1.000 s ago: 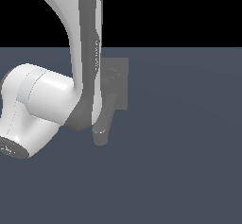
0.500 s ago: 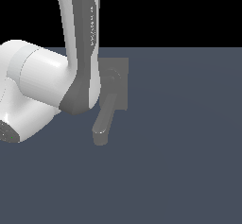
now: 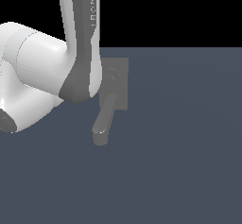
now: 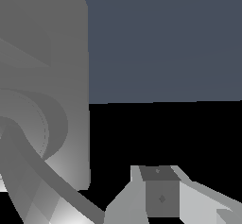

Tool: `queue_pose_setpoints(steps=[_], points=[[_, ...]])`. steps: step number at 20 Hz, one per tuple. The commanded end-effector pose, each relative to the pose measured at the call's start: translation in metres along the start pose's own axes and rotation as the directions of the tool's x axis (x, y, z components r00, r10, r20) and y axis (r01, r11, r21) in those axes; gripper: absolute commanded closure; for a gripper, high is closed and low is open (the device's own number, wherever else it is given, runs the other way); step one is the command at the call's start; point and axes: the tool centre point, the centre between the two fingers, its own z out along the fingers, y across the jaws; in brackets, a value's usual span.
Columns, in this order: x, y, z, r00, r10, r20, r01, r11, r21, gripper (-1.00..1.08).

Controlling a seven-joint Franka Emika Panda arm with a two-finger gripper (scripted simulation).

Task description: Turn on the faucet by rotating a designated handle.

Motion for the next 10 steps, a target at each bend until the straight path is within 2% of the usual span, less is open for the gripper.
queue_pose_setpoints(steps=[1, 10], points=[[-0.014, -0.002, 0.000, 1.000, 0.000, 0.011, 0.000, 1.000, -0.001, 1.08], [-0.049, -0.012, 0.000, 1.000, 0.002, 0.014, -0.002, 1.000, -0.003, 1.08]])
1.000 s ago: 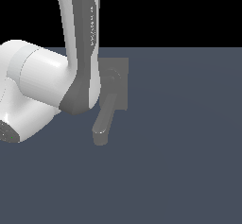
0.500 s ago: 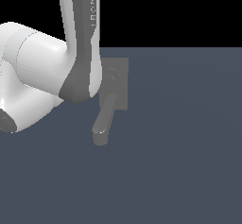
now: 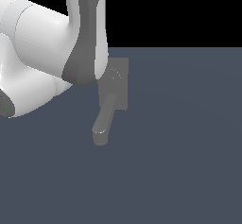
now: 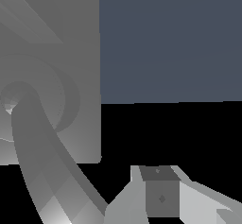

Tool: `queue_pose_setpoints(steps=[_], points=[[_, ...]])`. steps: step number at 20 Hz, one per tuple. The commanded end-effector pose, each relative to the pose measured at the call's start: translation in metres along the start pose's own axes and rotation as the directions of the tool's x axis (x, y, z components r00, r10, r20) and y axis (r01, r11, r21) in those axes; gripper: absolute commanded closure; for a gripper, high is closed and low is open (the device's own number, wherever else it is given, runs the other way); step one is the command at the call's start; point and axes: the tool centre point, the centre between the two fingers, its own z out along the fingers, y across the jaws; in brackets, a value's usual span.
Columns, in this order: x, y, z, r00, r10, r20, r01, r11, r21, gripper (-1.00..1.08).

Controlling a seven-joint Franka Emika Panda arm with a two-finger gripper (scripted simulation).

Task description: Turn on the faucet by rotating a designated handle.

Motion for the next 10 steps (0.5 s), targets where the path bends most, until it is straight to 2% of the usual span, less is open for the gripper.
queue_pose_setpoints(steps=[1, 4, 5, 10], points=[[-0.021, 0.001, 0.002, 1.000, 0.003, 0.022, -0.003, 1.000, -0.005, 1.08], [-0.028, -0.001, 0.002, 1.000, 0.003, 0.023, -0.003, 1.000, -0.005, 1.08], [-0.016, -0.002, 0.000, 1.000, -0.001, 0.008, 0.001, 1.000, -0.002, 1.08], [-0.029, -0.014, 0.000, 1.000, 0.000, 0.011, 0.000, 1.000, -0.003, 1.08]])
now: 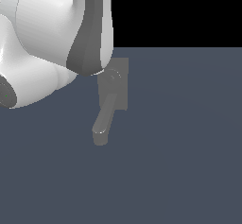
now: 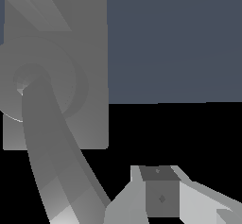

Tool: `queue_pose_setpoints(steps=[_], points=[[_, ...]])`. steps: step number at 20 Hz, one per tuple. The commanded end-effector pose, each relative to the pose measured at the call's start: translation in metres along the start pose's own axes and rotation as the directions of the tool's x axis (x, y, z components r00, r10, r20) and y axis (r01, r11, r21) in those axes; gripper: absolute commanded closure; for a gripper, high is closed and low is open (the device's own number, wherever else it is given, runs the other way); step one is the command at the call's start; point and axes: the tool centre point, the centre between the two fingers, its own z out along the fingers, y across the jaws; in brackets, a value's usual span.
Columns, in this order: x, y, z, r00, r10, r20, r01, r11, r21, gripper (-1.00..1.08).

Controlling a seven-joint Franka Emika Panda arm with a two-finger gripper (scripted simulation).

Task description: Turn on the faucet by rotating a designated handle.

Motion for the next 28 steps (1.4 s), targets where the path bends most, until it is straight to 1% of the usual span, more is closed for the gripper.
queue_pose_setpoints(steps=[1, 15, 16, 17, 28], points=[[-0.014, -0.007, 0.003, 1.000, 0.002, 0.017, -0.002, 1.000, 0.002, 1.08], [-0.054, -0.043, 0.003, 1.000, 0.004, 0.028, -0.004, 1.000, 0.000, 1.08], [-0.054, -0.043, 0.003, 1.000, 0.004, 0.028, -0.004, 1.000, 0.000, 1.08], [-0.036, -0.039, -0.001, 1.000, -0.001, 0.000, 0.001, 1.000, 0.000, 1.08], [-0.055, -0.080, 0.001, 1.000, 0.002, 0.016, -0.002, 1.000, 0.000, 1.08]])
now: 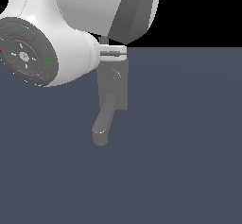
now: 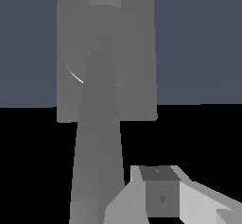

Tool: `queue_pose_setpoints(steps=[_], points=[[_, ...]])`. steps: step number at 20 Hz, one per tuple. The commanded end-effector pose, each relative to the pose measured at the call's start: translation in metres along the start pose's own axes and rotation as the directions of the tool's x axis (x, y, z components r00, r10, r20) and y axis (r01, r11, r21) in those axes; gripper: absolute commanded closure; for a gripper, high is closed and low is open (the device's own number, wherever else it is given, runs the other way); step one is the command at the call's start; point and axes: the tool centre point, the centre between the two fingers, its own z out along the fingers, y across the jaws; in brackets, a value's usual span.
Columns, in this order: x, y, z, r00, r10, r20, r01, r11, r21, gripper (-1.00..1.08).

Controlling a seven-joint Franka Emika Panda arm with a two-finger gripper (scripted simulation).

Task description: Turn on the faucet by rotating a designated handle.

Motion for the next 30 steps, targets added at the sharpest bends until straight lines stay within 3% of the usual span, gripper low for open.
queue_pose_setpoints(steps=[1, 8, 9, 27, 30], points=[[-0.021, -0.019, 0.007, 0.999, 0.002, 0.037, -0.003, 1.000, 0.019, 1.08], [-0.031, -0.042, 0.008, 0.999, 0.004, 0.046, -0.005, 1.000, 0.019, 1.08], [-0.008, -0.028, 0.001, 1.000, 0.009, 0.011, -0.009, 1.000, 0.008, 1.08], [-0.012, -0.107, 0.007, 0.999, 0.004, 0.046, -0.005, 1.000, 0.018, 1.08], [0.006, -0.095, -0.001, 0.997, 0.051, 0.049, -0.052, 0.998, 0.024, 1.08]])
